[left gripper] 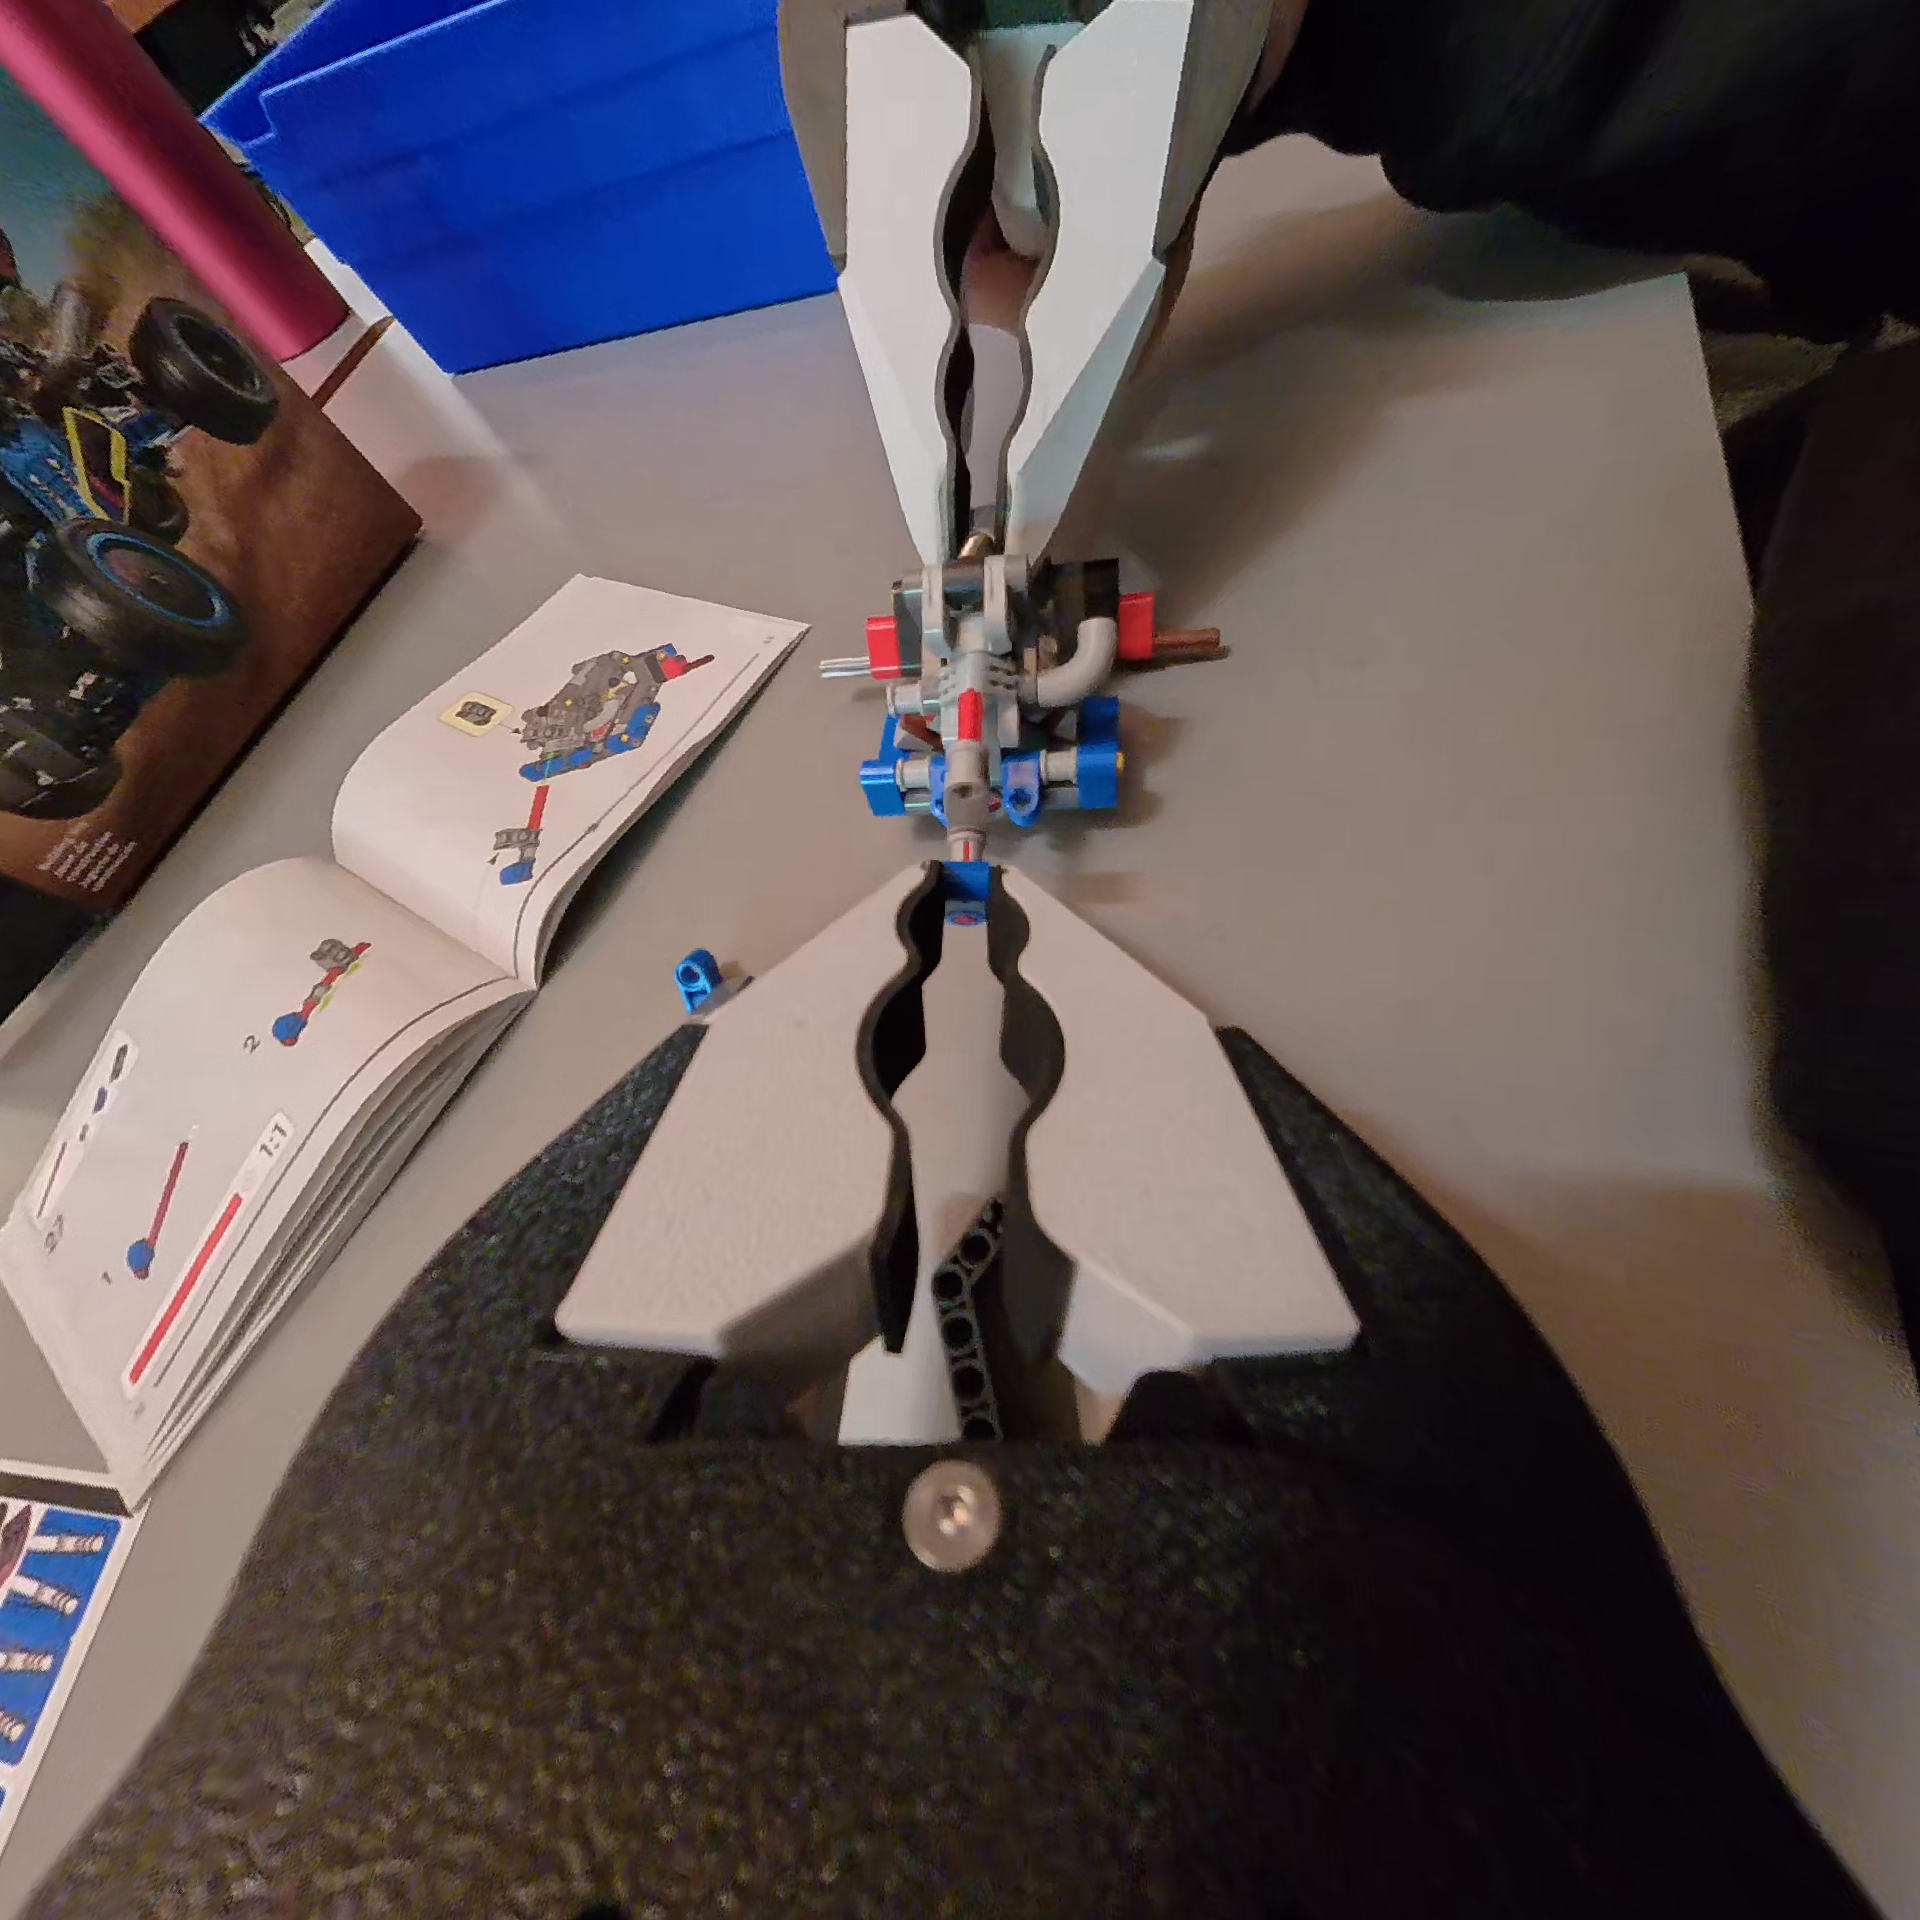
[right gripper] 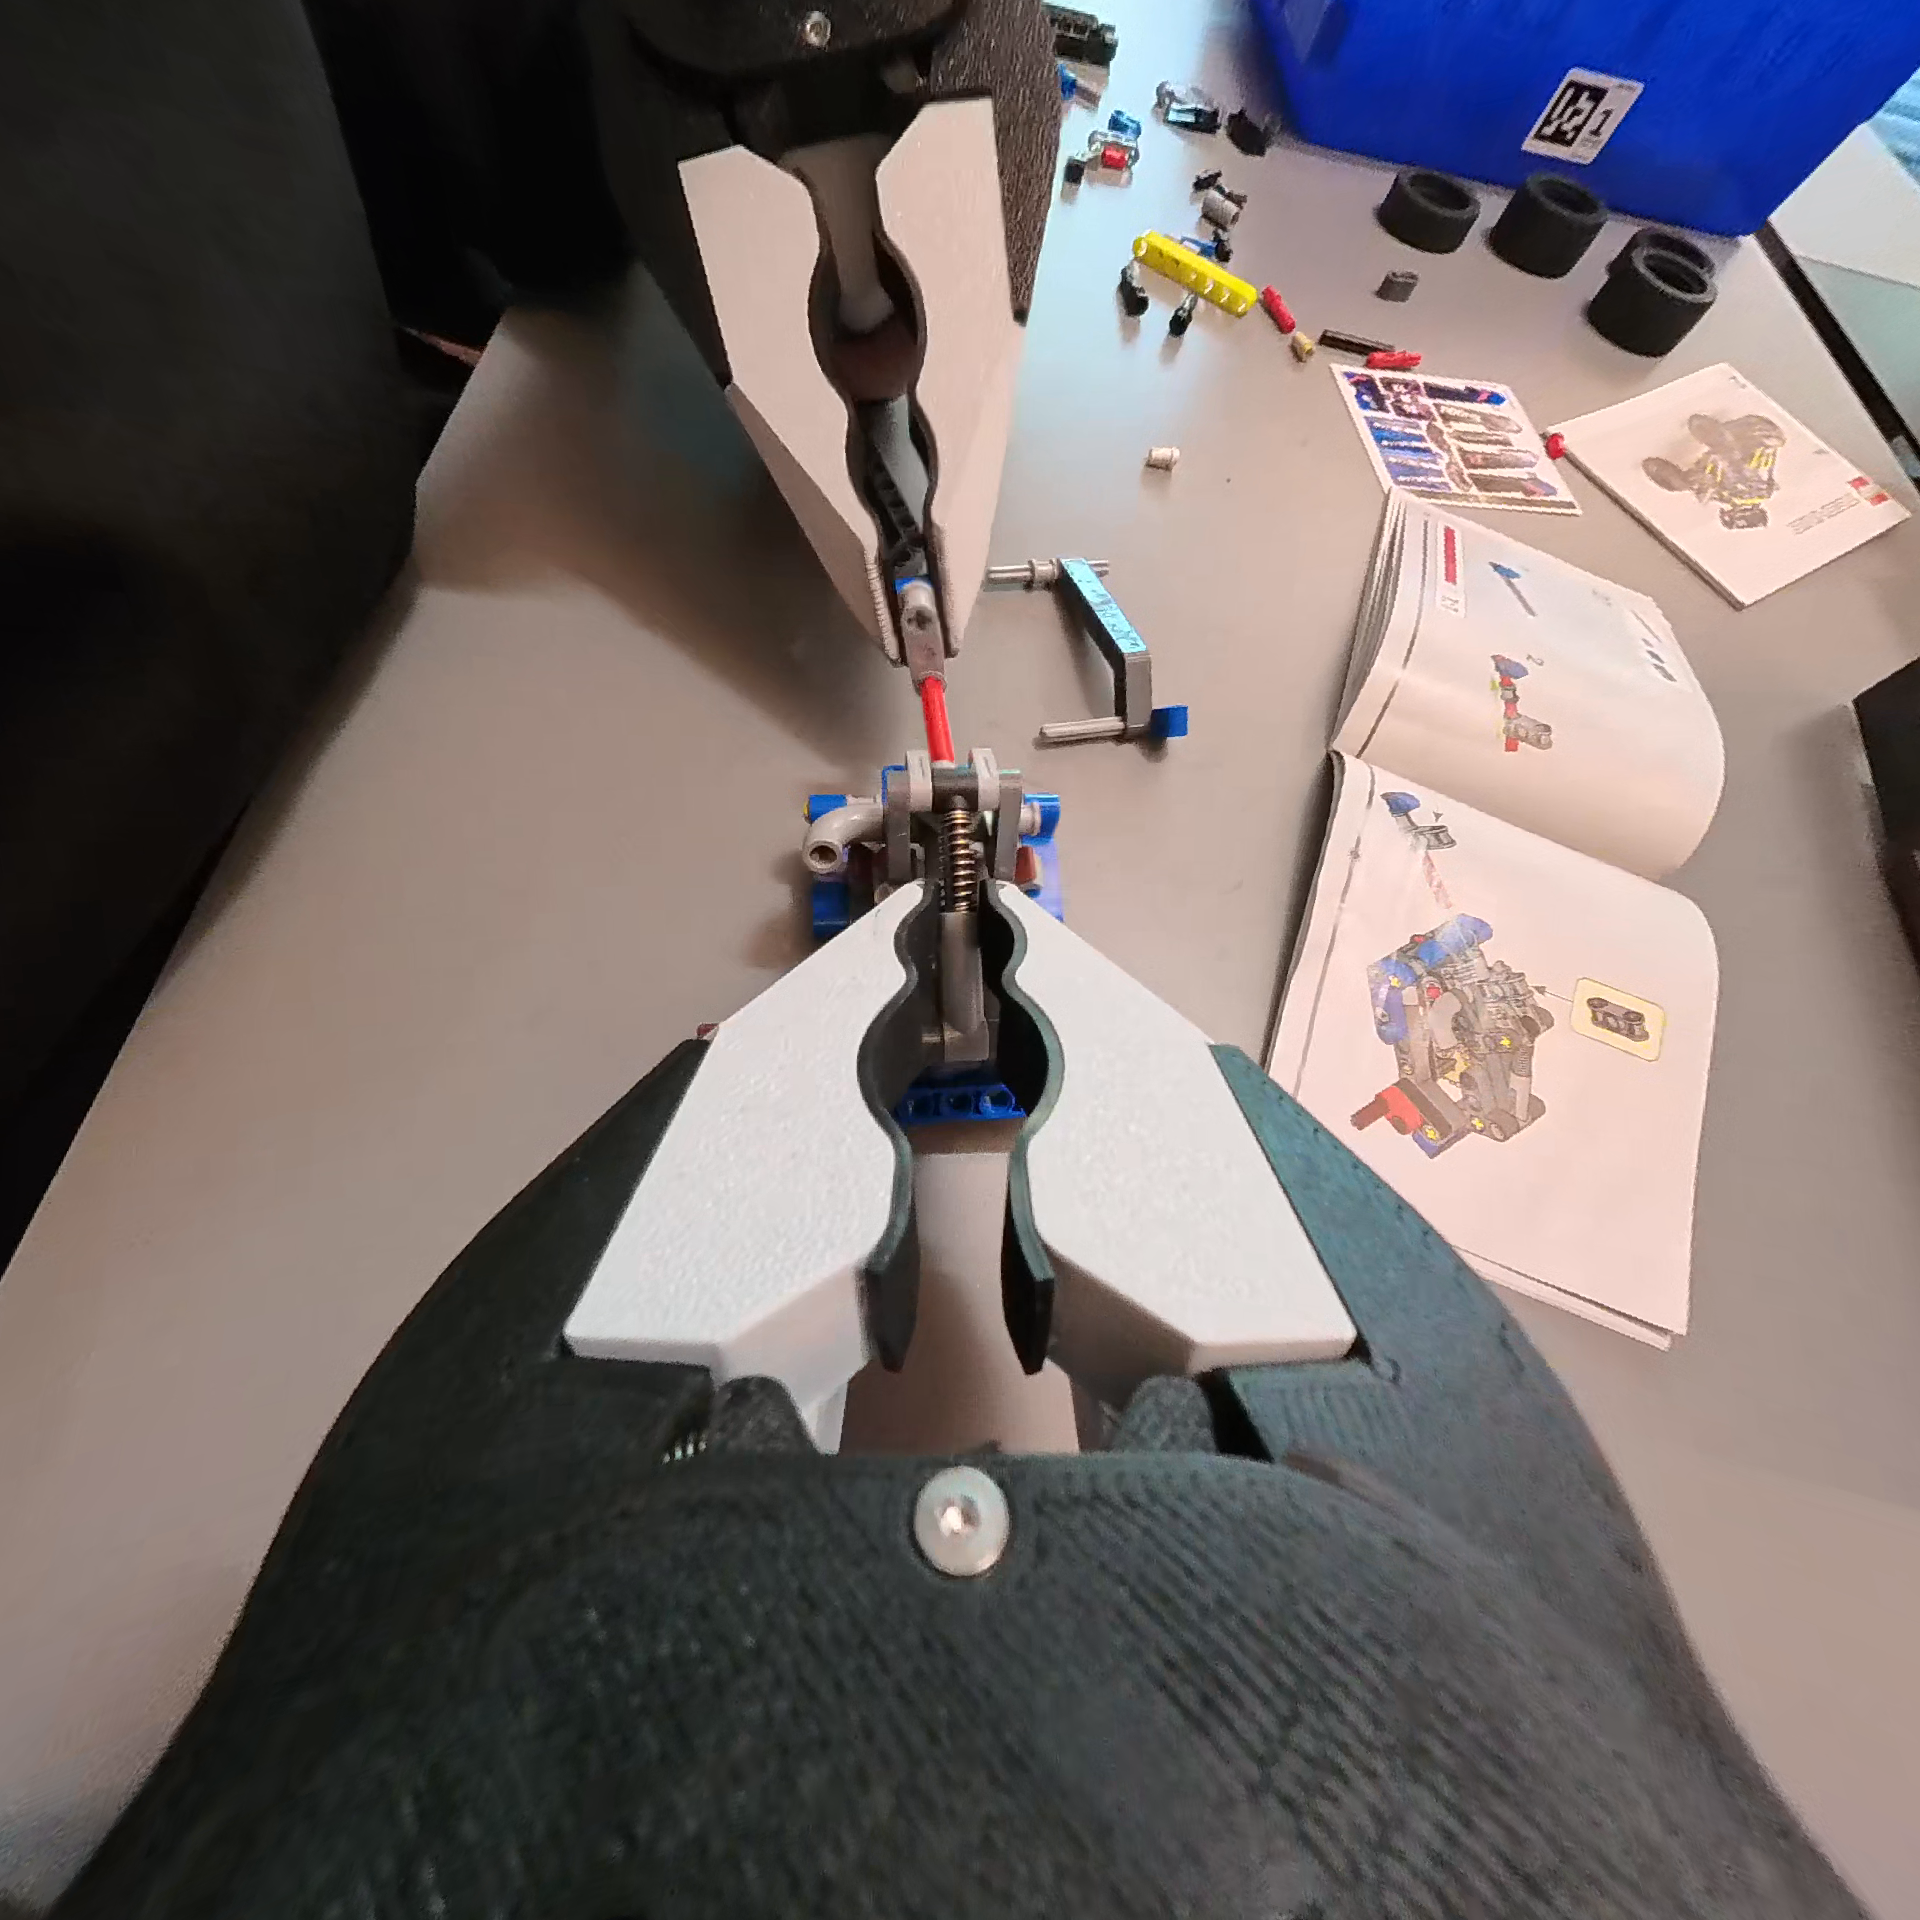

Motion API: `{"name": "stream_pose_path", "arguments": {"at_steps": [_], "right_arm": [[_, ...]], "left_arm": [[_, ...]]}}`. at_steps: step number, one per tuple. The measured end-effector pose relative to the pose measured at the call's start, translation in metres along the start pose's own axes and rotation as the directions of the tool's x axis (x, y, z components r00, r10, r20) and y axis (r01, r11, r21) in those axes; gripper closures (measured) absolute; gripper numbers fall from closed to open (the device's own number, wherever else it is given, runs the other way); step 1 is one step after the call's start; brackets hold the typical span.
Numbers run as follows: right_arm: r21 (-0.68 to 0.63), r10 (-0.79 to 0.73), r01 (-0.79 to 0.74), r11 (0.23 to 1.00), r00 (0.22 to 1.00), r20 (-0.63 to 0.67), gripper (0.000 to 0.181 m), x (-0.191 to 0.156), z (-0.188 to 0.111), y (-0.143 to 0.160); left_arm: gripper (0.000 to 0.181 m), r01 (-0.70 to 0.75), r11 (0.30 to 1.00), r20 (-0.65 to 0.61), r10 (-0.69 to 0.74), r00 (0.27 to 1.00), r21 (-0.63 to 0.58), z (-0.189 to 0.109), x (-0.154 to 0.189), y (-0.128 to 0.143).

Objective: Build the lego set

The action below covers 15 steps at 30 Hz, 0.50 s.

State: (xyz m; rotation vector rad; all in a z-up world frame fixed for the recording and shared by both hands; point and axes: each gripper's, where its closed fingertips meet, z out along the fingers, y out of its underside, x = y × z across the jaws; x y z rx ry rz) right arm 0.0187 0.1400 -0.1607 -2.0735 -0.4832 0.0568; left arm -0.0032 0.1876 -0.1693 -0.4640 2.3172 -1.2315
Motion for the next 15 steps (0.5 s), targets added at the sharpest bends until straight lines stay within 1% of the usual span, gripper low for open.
{"name": "stream_pose_path", "arguments": {"at_steps": [7,11,15], "right_arm": [[0.072,0.050,-0.049,0.996,0.999,-0.007,0.177,0.004,-0.003,-0.006],[0.171,0.091,-0.085,0.982,0.996,-0.025,0.177,0.010,-0.010,-0.016],[0.256,0.123,-0.111,0.960,0.992,-0.030,0.177,0.014,-0.017,-0.024]], "left_arm": [[0.176,0.044,0.998,-0.032,-0.043,0.999,0.038,-0.001,-0.004,-0.005],[0.176,0.101,0.990,-0.092,-0.092,0.991,0.096,-0.002,-0.006,-0.014],[0.176,0.148,0.976,-0.110,-0.131,0.985,0.160,-0.003,-0.012,-0.024]]}}
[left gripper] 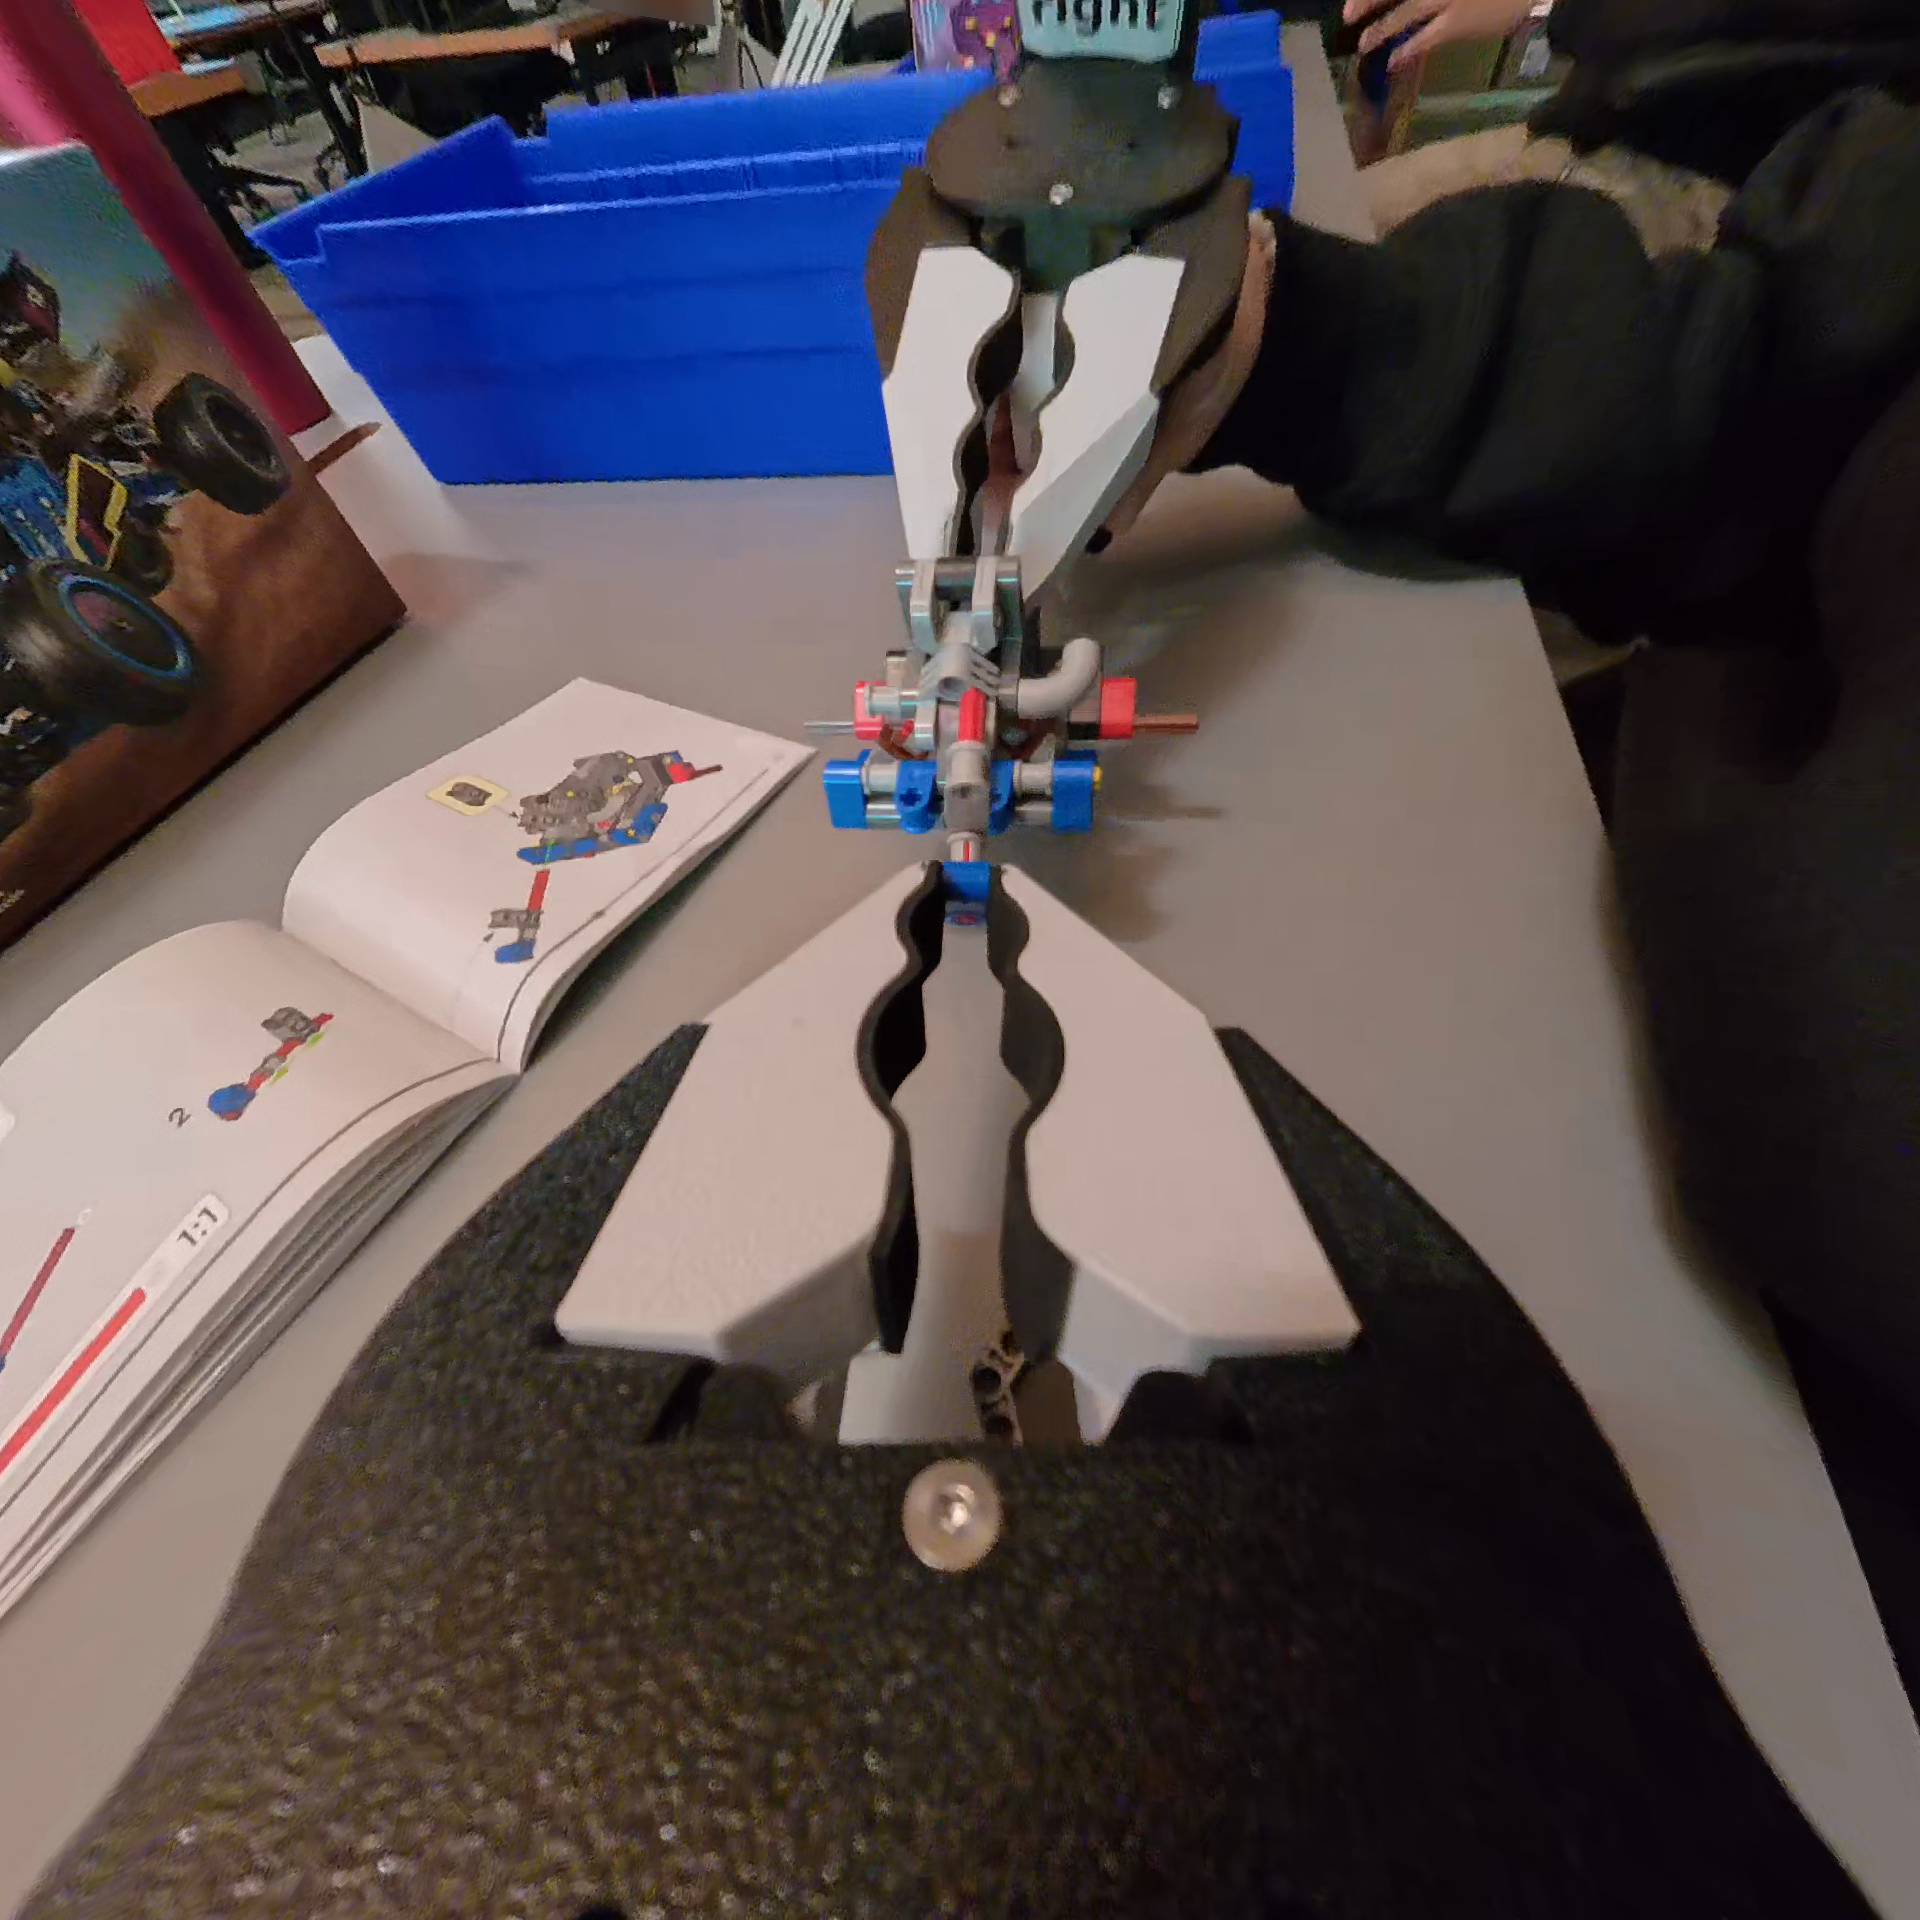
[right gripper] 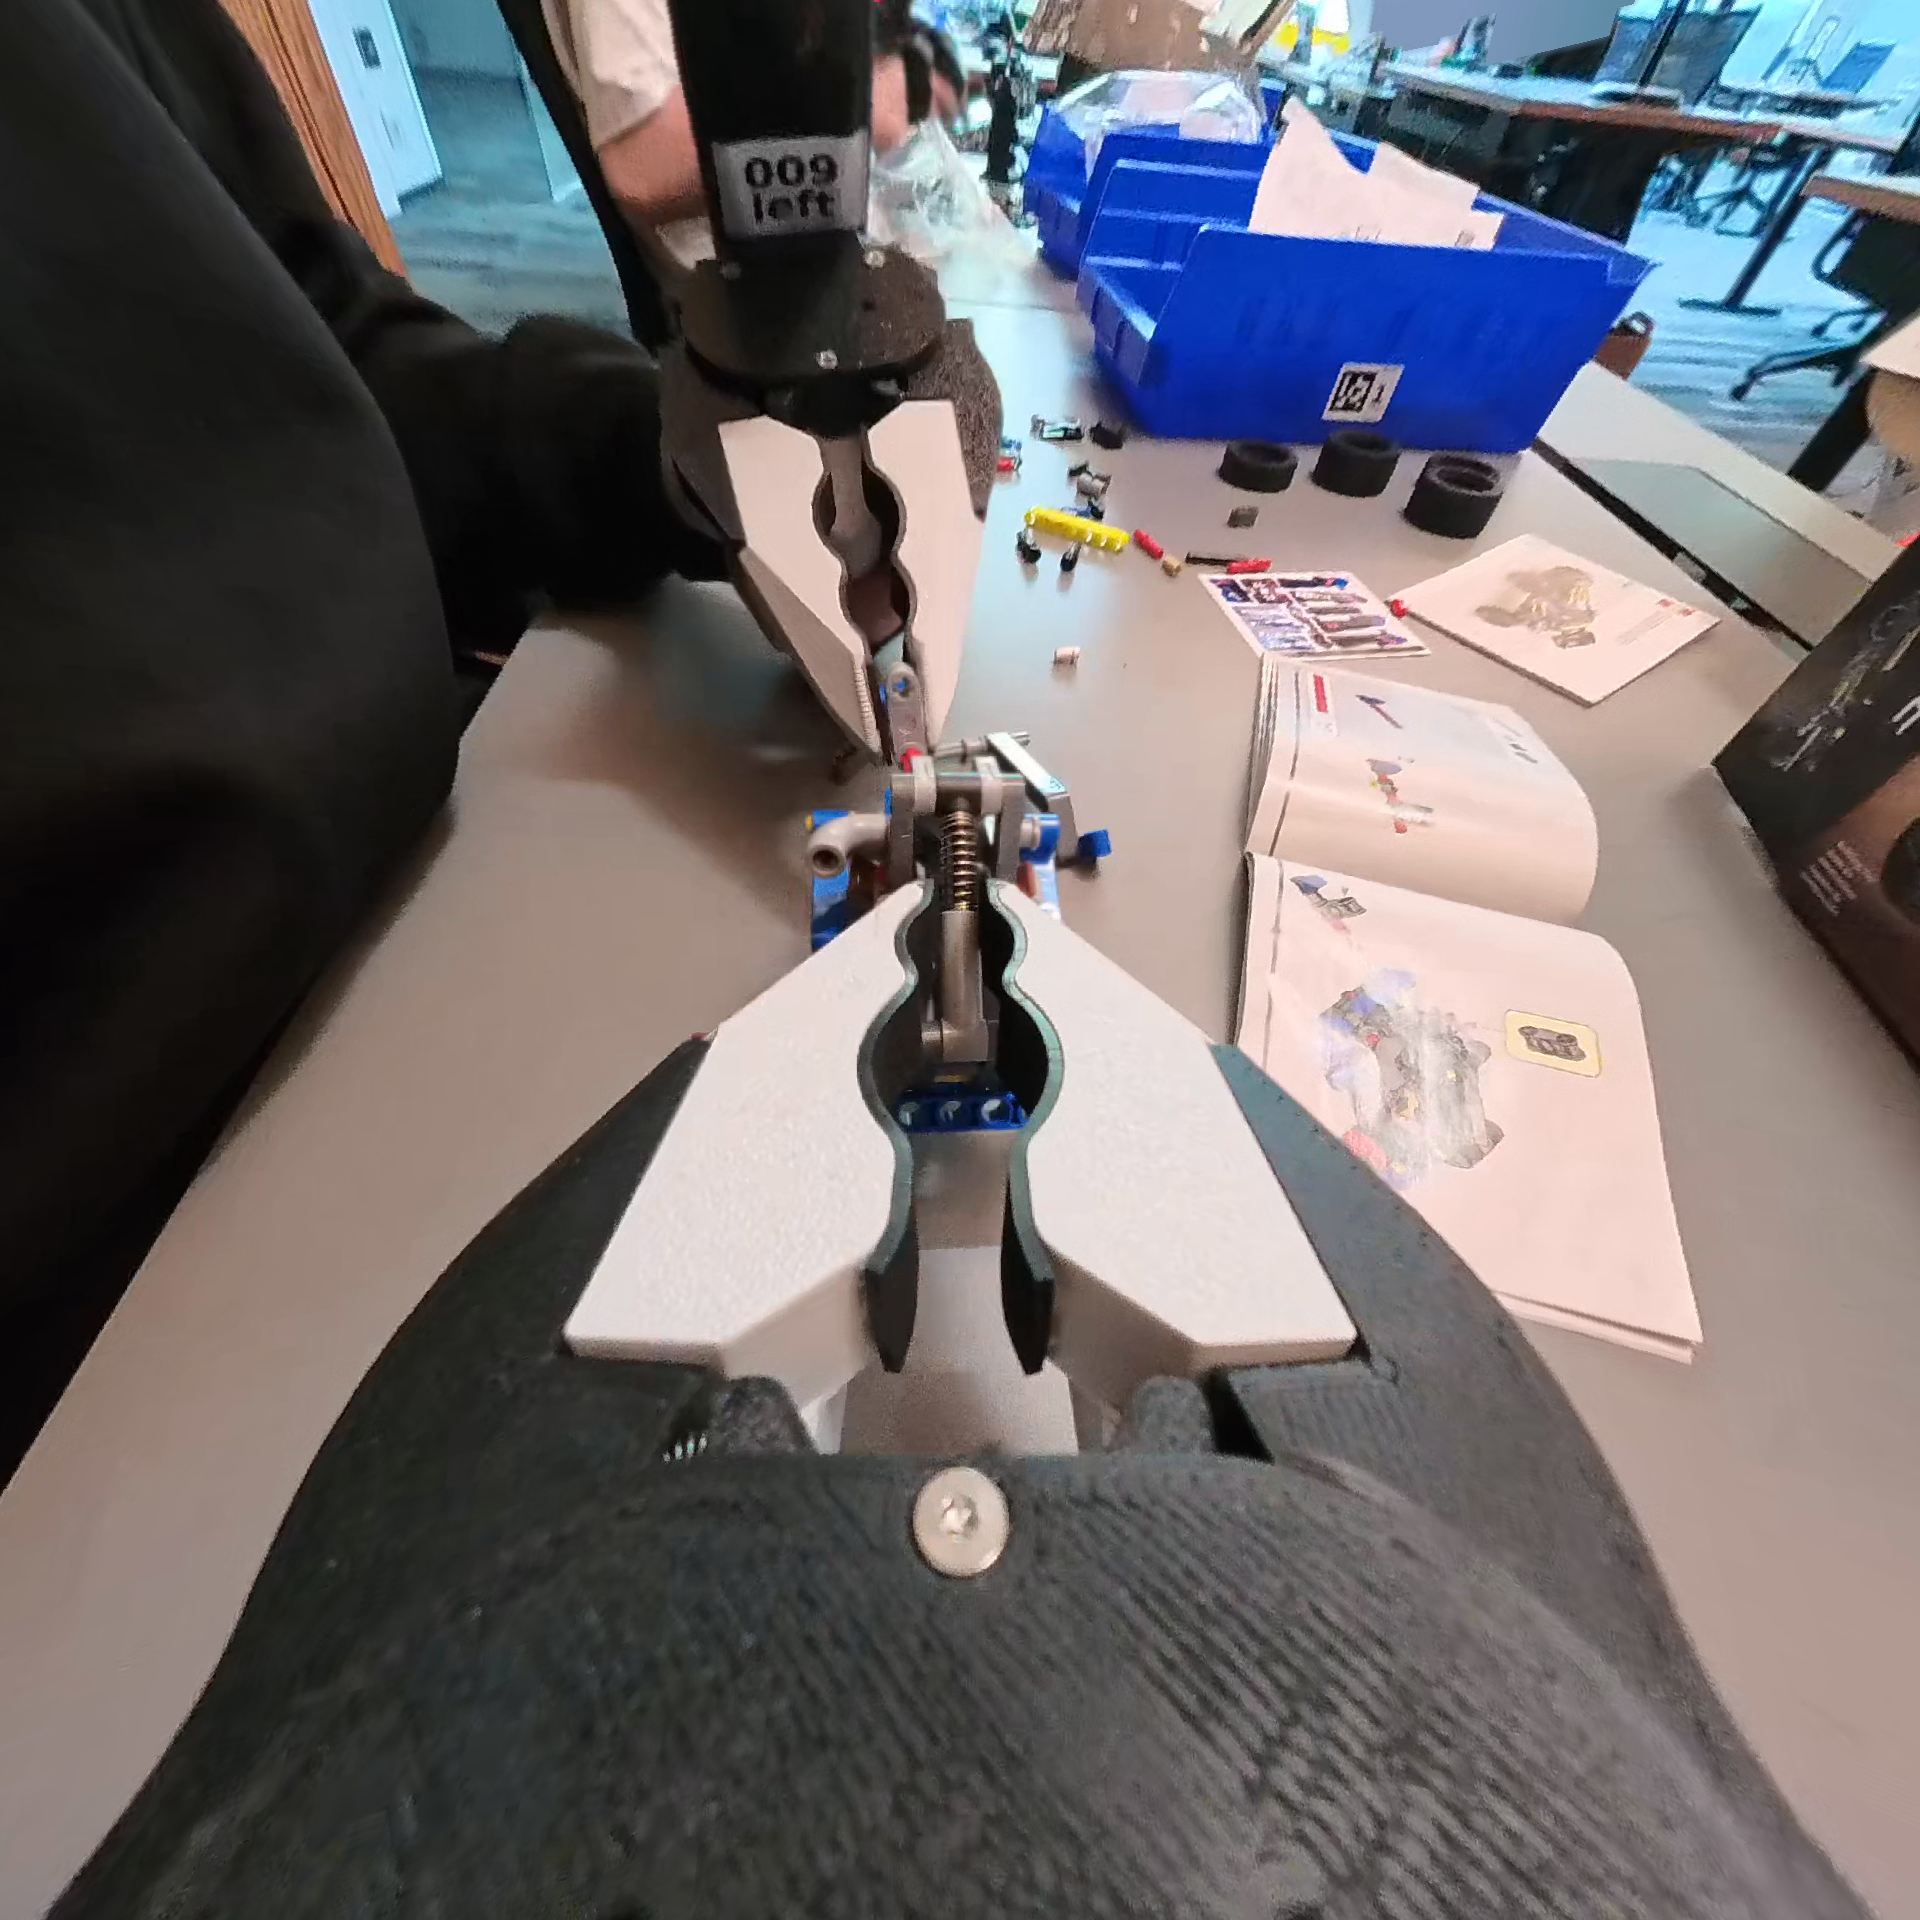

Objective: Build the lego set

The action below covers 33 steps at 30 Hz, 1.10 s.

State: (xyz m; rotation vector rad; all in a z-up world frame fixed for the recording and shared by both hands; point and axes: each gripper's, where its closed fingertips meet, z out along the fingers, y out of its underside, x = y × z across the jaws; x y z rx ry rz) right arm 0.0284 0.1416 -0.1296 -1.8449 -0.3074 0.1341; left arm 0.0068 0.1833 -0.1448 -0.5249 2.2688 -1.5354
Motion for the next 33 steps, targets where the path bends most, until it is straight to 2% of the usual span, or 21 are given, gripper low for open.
{"name": "stream_pose_path", "arguments": {"at_steps": [5,23,29,33], "right_arm": [[0.045,0.017,-0.017,0.999,1.000,0.011,0.177,-0.001,-0.003,-0.004],[0.081,0.006,-0.004,0.997,1.000,-0.016,0.177,0.003,-0.004,-0.009],[0.034,-0.004,0.004,0.999,1.000,0.003,0.177,-0.001,0.000,-0.001],[-0.082,-0.046,0.045,0.996,0.999,-0.013,0.177,-0.001,0.006,0.017]], "left_arm": [[0.177,0.027,0.999,-0.012,-0.027,1.000,0.045,-0.002,-0.003,-0.007],[0.176,0.022,1.000,-0.027,-0.022,0.999,-0.005,-0.001,-0.005,-0.004],[0.176,0.009,1.000,-0.062,-0.010,0.998,-0.018,0.004,-0.001,-0.003],[0.177,-0.048,0.994,-0.069,0.042,0.997,-0.095,0.013,-0.002,0.008]]}}
